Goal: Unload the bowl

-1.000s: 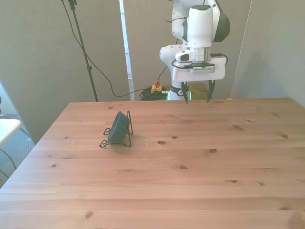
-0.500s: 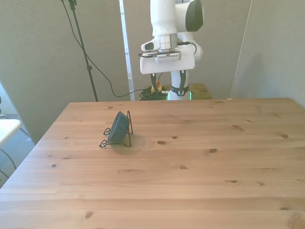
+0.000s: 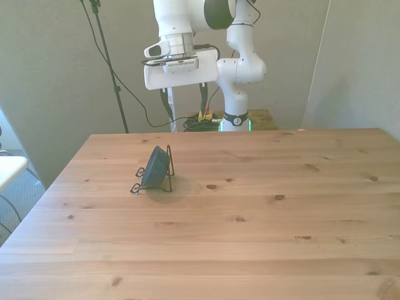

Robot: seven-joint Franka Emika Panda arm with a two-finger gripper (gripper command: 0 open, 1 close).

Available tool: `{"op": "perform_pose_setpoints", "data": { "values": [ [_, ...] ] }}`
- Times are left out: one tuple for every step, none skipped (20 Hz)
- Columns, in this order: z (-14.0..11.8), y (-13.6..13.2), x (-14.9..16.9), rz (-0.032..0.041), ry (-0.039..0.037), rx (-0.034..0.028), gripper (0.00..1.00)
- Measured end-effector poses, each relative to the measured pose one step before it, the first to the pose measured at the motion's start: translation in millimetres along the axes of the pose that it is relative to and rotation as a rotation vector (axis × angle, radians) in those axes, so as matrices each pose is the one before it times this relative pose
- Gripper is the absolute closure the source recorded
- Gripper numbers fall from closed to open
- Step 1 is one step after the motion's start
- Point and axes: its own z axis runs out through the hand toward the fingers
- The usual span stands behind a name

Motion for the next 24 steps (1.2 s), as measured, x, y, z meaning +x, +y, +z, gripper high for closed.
{"op": "perform_pose_setpoints", "data": {
  "values": [
    [1.54,2.93,5.27,-0.00214,0.00071,-0.00857,0.0],
    [0.63,2.4,4.16,0.00168,0.00083,-0.00438,0.0],
    [-0.15,1.06,2.23,0.00276,0.00137,-0.00167,0.0],
    [-2.57,-0.48,-0.09,-0.00112,0.0048,0.00169,0.0],
    [-0.02,0.18,0.03,-0.00024,0.00004,0.00004,0.0],
    [-0.04,1.25,0.18,-0.00314,-0.00022,0.0001,0.0],
    [-0.06,3.45,0.51,-0.00877,-0.00132,0.00025,0.0],
    [-0.26,5.38,0.98,-0.00731,-0.00101,0.00126,0.0],
    [-0.46,7.05,1.63,-0.00774,-0.0017,0.00199,0.0],
    [-0.18,8.59,2.38,-0.00904,-0.00542,0.00066,0.0],
    [0.6,8.11,2.94,-0.01126,-0.00557,0.00183,0.0],
    [1.56,8.33,4.88,-0.01543,-0.00283,0.00393,0.0],
    [1.9,6.08,4.85,-0.01589,-0.00273,0.00126,0.0],
    [1.77,4.34,5.37,-0.0168,-0.00331,0.00432,0.0],
    [1.93,3.15,5.89,-0.01867,-0.00587,0.00687,0.0],
    [1.77,2.54,6.66,-0.01663,-0.00318,0.00985,0.0],
    [2.42,1.44,6.44,-0.01654,-0.00743,0.008,0.0],
    [3.12,0.8,6.51,-0.01656,-0.00952,0.01222,0.0],
    [3.33,1.06,5.9,-0.01508,-0.01146,0.00859,0.0],
    [3.64,1.26,5.3,-0.01495,-0.01437,0.01201,0.0],
    [3.66,1.94,4.48,-0.01787,-0.01864,0.00997,0.0],
    [3.45,2.34,3.56,-0.01631,-0.02356,0.01192,0.0],
    [2.92,2.8,3.2,-0.01475,-0.02295,0.00864,0.0],
    [2.8,2.78,2.69,-0.01578,-0.02448,0.00807,0.0]
  ]
}}
